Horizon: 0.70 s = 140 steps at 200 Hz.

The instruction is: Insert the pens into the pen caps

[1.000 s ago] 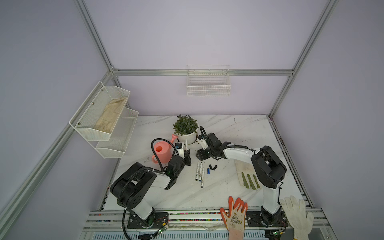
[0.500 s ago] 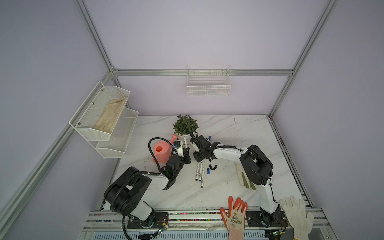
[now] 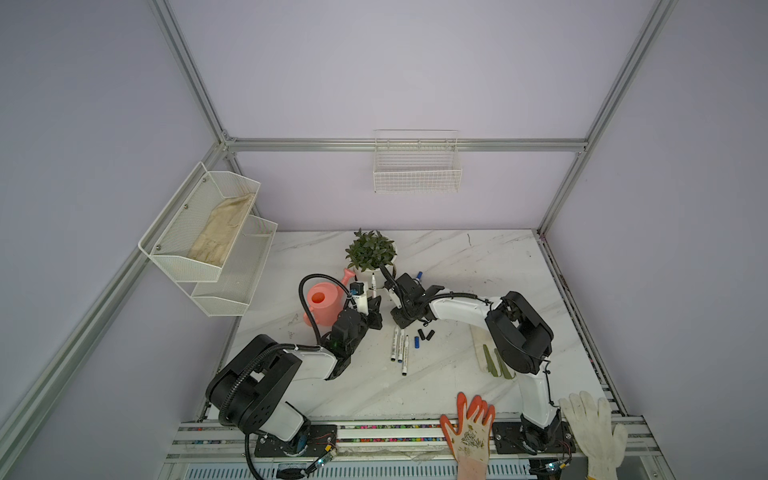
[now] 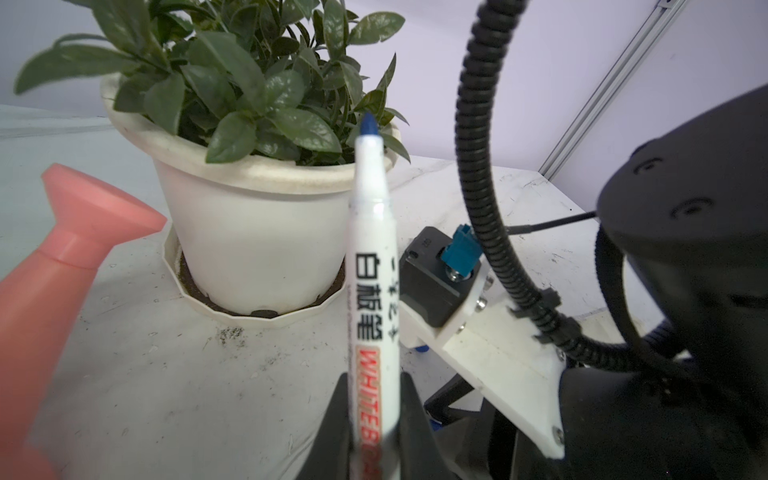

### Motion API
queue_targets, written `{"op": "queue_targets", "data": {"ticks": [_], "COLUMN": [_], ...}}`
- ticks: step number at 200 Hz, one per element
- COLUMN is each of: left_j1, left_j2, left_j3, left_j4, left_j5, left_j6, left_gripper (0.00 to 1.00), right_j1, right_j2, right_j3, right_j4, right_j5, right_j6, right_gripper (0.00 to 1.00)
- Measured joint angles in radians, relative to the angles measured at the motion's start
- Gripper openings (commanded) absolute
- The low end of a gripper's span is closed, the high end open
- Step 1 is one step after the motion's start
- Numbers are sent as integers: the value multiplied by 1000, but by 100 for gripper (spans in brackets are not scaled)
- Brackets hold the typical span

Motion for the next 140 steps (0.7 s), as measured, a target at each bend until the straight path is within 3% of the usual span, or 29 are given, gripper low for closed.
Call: {"op": "queue_targets", "data": {"ticks": [34,78,140], "left_j1": [0,-8,-29], "left_j2": [0,0,18], "left_j3": [0,2,29], "left_j4": [-2,-30,-61], "left_j5": [31,92,214], "left_j6": [18,65,104], "left_gripper": [0,0,0], "right_j1": [0,-32,-339], "right_j2": [0,-19,-409], "right_j3": [7,-7,-204], "right_j4": [1,32,395], "right_j5": [-2,-48,-383], "right_j6": [-5,24,236], "right_gripper": [5,0,0]}}
